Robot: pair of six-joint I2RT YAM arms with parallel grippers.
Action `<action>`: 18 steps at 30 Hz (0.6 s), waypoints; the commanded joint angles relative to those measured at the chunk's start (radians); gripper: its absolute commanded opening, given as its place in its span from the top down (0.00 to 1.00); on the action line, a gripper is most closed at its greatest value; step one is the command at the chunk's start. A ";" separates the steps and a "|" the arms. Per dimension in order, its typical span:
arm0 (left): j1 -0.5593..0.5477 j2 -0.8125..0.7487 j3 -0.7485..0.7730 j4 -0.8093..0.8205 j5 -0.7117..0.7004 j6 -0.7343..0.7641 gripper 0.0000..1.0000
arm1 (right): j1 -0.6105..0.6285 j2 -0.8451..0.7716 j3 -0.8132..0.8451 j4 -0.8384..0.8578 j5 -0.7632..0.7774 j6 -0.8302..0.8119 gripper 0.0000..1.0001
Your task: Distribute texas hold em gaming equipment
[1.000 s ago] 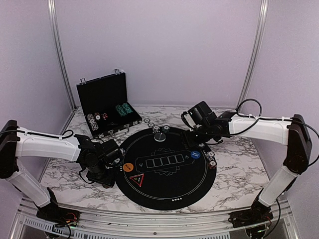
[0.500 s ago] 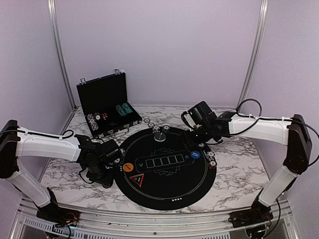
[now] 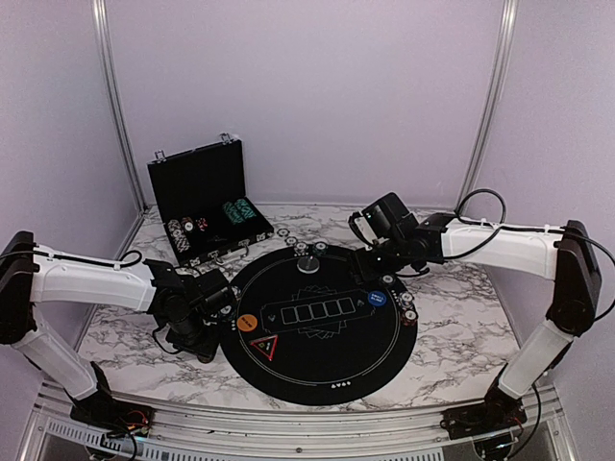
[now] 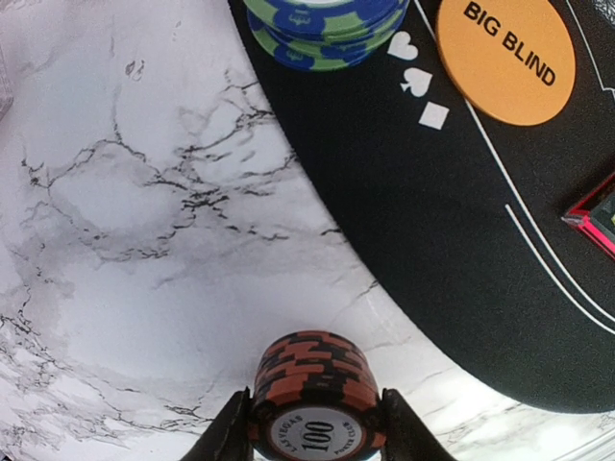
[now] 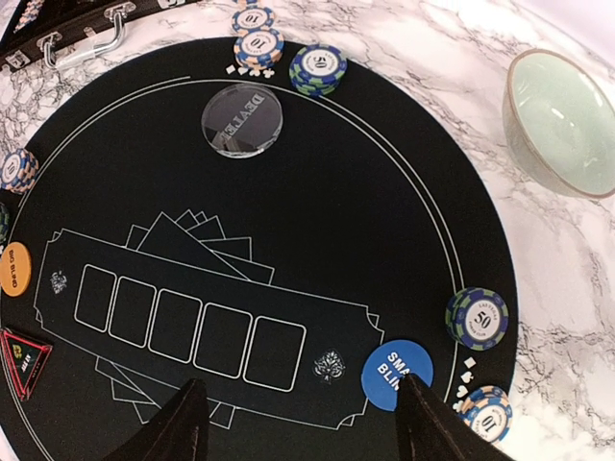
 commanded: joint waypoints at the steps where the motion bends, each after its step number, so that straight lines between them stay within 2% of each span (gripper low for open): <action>1: -0.004 -0.001 0.005 -0.036 -0.010 0.008 0.59 | 0.008 0.004 0.042 0.015 0.008 -0.002 0.36; 18: -0.006 -0.039 -0.013 -0.047 -0.009 -0.002 0.64 | 0.008 0.010 0.041 0.023 0.000 0.002 0.36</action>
